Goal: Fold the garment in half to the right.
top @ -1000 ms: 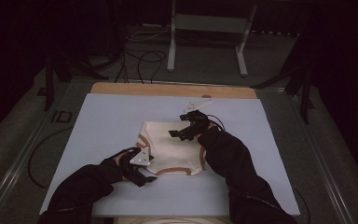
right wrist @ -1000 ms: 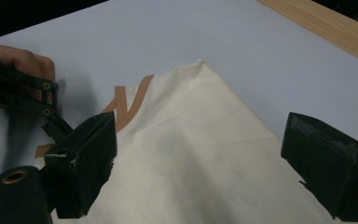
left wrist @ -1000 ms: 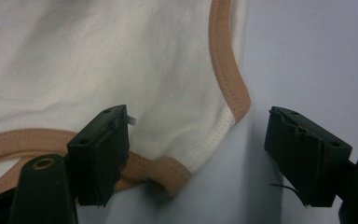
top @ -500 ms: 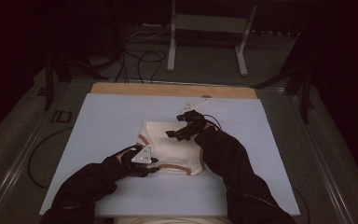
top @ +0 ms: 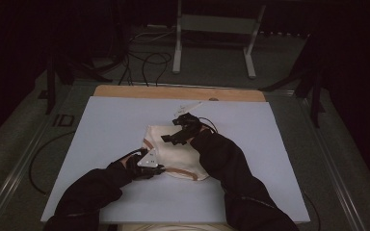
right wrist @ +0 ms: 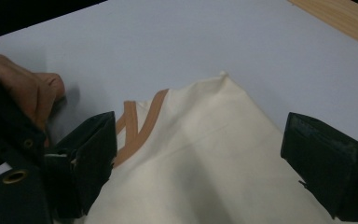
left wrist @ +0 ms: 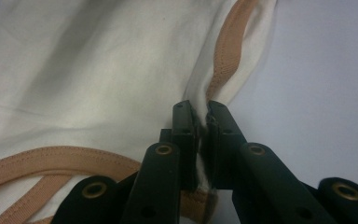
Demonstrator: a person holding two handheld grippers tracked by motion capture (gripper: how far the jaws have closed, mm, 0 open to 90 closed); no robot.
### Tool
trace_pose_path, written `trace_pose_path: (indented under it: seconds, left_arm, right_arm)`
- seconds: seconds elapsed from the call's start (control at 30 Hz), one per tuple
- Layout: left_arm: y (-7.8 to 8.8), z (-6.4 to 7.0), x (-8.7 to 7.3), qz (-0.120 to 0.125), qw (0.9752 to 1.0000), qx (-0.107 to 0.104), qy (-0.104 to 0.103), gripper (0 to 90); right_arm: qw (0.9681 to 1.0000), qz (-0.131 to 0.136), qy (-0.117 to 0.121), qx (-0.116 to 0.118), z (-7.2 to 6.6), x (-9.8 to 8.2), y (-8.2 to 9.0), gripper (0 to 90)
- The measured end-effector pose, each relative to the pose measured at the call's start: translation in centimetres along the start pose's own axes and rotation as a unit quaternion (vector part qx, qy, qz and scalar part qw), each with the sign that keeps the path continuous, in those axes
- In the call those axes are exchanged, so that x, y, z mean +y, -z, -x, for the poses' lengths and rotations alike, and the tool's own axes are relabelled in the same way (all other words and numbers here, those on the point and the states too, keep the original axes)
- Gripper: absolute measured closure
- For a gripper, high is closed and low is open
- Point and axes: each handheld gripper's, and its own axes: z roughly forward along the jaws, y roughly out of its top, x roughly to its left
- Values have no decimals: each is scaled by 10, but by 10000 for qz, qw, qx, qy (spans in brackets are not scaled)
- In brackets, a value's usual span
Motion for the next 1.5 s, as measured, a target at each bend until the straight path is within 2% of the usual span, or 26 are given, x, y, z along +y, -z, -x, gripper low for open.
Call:
trace_pose_path:
  seconds: [0.13,0.17,0.33,0.4,0.43,0.53,0.63,0.7,0.73,0.77,0.93,1.0,1.07,1.1,1.27,1.37,1.47,1.5]
  left_arm:
    - [0,0,0,-11,10000,-5,-19,842]
    - [0,-1,-1,2,10000,-11,-19,842]
    - [0,-1,-1,28,10000,-25,10,842]
    - [0,-1,-1,40,10000,-30,25,842]
    - [0,-1,-2,50,10000,-39,19,843]
    - [0,-1,-2,52,10000,-45,25,842]
    - [0,-1,-2,58,10000,-51,24,842]
    - [0,-2,-2,57,10000,-55,22,842]
    - [0,-2,-2,57,10000,-55,22,842]
    - [0,-1,-2,58,10000,-50,12,842]
    - [0,-2,-2,51,10000,-45,-5,842]
    - [0,-1,-2,59,10000,-46,-11,842]
    - [0,-1,-2,61,10000,-48,-7,842]
    - [0,-2,-2,53,10000,-47,-19,842]
    - [0,-2,-2,54,10000,-49,-18,842]
    - [0,-2,-2,58,10000,-56,-15,842]
    - [0,-2,-2,56,10000,-54,-17,842]
    - [0,-2,-2,54,10000,-50,-17,842]
  right_arm:
    - [10000,-44,-18,21,0,5,-11,109]
    - [9999,-70,-103,17,0,8,-18,123]
    - [9995,-106,-290,12,3,14,-32,128]
    - [9992,-170,-360,-59,6,17,-39,130]
    - [9987,-259,-397,-190,8,20,-46,131]
    - [9980,-333,-477,-241,11,22,-53,133]
    - [9978,-387,-475,-259,17,25,-63,201]
    - [9971,-422,-510,-363,18,29,-67,276]
    - [9971,-422,-510,-363,18,29,-67,276]
    - [9973,-432,-476,-347,21,32,-71,366]
    - [9964,-503,-554,-403,21,39,-82,428]
    - [9947,-615,-654,-506,22,43,-91,471]
    - [9941,-678,-631,-572,21,43,-94,483]
    - [9936,-820,-416,-661,20,43,-100,504]
    - [9930,-898,-420,-639,20,42,-108,523]
    - [9923,-976,-437,-620,20,41,-114,580]
    - [9916,-1078,-337,-625,19,39,-117,595]
    - [9908,-1165,-227,-646,18,38,-120,629]
